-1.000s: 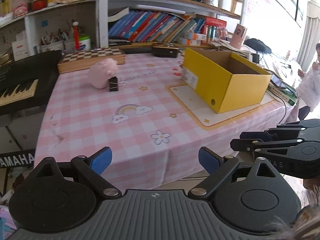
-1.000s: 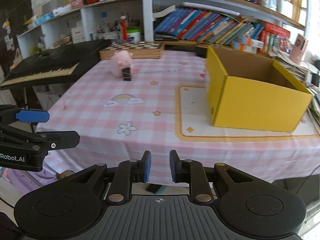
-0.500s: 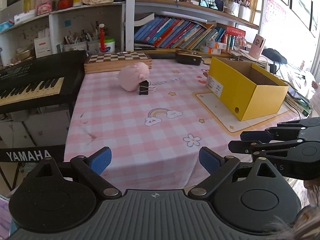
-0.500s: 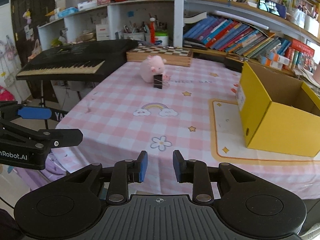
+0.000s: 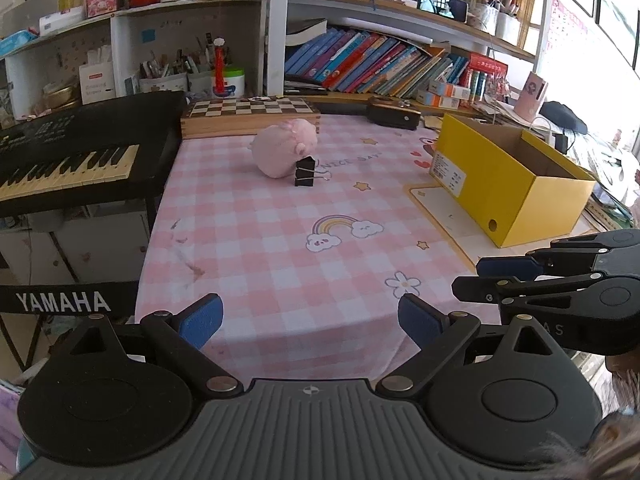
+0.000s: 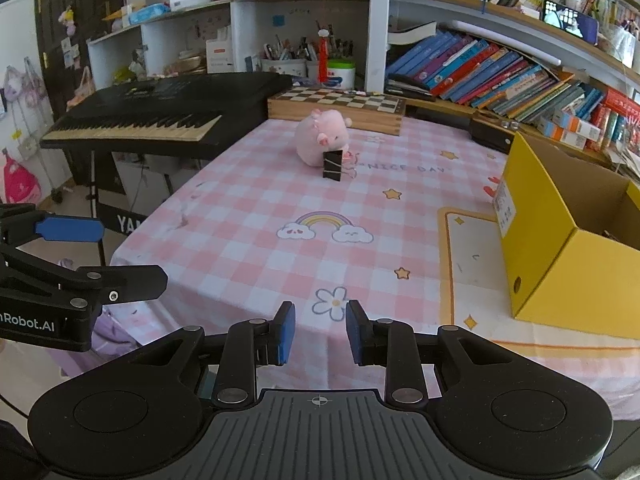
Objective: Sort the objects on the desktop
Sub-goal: 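Move both tools toward the pink plush pig and black binder clip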
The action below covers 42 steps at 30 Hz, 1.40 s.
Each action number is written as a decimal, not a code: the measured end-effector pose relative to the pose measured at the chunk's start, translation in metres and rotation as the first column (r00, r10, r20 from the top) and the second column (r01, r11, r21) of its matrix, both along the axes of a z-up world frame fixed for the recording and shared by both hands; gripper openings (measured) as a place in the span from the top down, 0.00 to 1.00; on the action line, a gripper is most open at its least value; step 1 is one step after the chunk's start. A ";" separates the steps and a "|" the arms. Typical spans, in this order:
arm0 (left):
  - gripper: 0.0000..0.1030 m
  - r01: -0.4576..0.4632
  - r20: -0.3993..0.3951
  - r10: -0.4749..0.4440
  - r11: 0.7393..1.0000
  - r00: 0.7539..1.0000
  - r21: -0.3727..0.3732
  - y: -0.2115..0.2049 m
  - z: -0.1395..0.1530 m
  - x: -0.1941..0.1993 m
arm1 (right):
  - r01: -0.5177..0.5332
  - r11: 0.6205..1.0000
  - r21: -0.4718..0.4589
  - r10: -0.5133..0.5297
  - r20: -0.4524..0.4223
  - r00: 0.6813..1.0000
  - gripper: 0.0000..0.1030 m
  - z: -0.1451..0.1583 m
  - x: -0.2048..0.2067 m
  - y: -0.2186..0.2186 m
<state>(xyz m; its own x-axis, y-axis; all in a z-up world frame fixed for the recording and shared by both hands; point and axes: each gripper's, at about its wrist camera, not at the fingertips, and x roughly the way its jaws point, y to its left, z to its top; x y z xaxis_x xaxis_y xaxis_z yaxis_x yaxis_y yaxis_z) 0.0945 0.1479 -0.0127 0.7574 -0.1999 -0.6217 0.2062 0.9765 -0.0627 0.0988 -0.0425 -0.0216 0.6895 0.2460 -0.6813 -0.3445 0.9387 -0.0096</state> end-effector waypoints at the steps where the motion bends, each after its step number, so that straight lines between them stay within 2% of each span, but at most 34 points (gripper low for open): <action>1: 0.08 -0.004 0.000 0.004 1.000 1.000 0.000 0.000 0.000 0.002 | -0.005 1.000 -0.002 0.005 -0.002 1.000 0.72 0.000 0.003 0.000; 3: 0.08 -0.013 -0.001 0.013 1.000 1.000 -0.005 0.000 -0.001 0.008 | -0.017 1.000 -0.009 0.017 -0.001 1.000 0.72 0.000 0.010 0.000; 7: 0.08 -0.026 -0.020 0.025 1.000 0.999 -0.015 -0.005 -0.005 0.023 | -0.032 0.999 -0.019 0.032 -0.009 0.999 0.64 -0.002 0.026 -0.003; 24: 0.07 -0.107 -0.047 0.105 0.994 0.993 -0.026 -0.026 -0.011 0.111 | -0.061 0.998 0.021 0.062 -0.056 0.996 0.62 -0.012 0.123 -0.025; 26: 0.07 -0.115 -0.047 0.114 0.993 0.992 -0.024 -0.028 -0.010 0.120 | -0.066 0.997 0.030 0.068 -0.062 0.996 0.58 -0.014 0.132 -0.025; 33: 0.07 -0.153 -0.034 0.152 0.988 0.988 -0.013 -0.030 -0.002 0.147 | -0.104 0.993 0.053 0.108 -0.077 0.991 0.53 -0.019 0.168 -0.020; 42: 0.06 -0.216 -0.025 0.216 0.976 0.976 0.003 -0.025 0.004 0.179 | -0.177 0.982 0.067 0.181 -0.058 0.982 0.37 -0.026 0.214 0.002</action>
